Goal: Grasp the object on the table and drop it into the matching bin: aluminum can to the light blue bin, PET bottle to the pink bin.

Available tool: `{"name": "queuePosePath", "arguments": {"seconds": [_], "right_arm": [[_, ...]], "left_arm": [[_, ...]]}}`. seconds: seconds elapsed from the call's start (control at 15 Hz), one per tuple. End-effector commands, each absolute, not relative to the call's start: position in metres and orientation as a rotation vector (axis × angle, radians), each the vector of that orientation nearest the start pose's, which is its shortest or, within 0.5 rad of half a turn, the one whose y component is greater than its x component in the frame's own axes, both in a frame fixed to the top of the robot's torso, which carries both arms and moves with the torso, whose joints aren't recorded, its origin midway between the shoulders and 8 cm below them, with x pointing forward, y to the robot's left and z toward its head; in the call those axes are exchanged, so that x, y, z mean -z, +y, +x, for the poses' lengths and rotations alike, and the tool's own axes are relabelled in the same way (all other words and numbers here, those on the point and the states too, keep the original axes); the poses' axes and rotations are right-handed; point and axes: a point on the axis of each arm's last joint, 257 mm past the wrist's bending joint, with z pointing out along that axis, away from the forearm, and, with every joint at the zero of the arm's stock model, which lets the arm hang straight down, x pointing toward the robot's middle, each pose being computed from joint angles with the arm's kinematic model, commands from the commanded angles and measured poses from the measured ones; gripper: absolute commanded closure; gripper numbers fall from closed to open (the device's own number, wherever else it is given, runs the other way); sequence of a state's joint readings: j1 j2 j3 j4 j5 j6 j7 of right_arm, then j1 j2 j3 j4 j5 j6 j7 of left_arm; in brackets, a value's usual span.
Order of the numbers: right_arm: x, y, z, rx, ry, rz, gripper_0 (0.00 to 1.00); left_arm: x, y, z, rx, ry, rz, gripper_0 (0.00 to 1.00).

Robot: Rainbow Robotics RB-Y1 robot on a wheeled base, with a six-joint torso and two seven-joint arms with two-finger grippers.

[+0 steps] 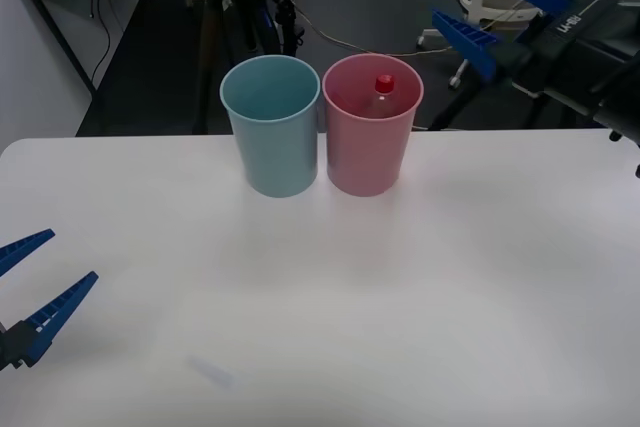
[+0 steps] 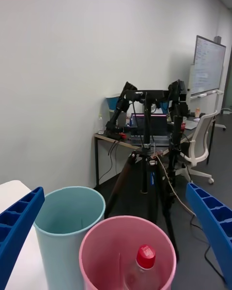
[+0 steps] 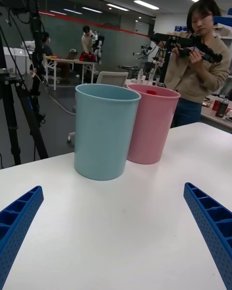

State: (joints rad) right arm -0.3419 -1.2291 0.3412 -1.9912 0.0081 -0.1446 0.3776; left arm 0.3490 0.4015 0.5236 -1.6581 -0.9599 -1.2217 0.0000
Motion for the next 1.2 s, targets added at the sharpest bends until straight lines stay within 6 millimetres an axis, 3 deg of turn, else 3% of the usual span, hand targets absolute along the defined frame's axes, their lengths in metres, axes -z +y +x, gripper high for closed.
{"name": "queuePosePath", "arguments": {"seconds": [0.07, 0.6, 1.0, 1.2], "right_arm": [[-0.053, -0.179, 0.477, -0.526, 1.294, -0.606, 0.00], [0.009, -0.206, 0.420, -0.691, 1.379, -0.566, 0.00], [0.059, -0.230, 0.382, -0.711, 1.450, -0.550, 0.00], [0.083, -0.244, 0.369, -0.641, 1.460, -0.540, 0.00]], "left_arm": [[0.169, 0.330, 0.342, 0.567, 1.441, 0.465, 0.00], [0.169, 0.330, 0.342, 0.567, 1.441, 0.465, 0.00], [0.169, 0.330, 0.342, 0.567, 1.441, 0.465, 0.00], [0.169, 0.330, 0.342, 0.567, 1.441, 0.465, 0.00]]}}
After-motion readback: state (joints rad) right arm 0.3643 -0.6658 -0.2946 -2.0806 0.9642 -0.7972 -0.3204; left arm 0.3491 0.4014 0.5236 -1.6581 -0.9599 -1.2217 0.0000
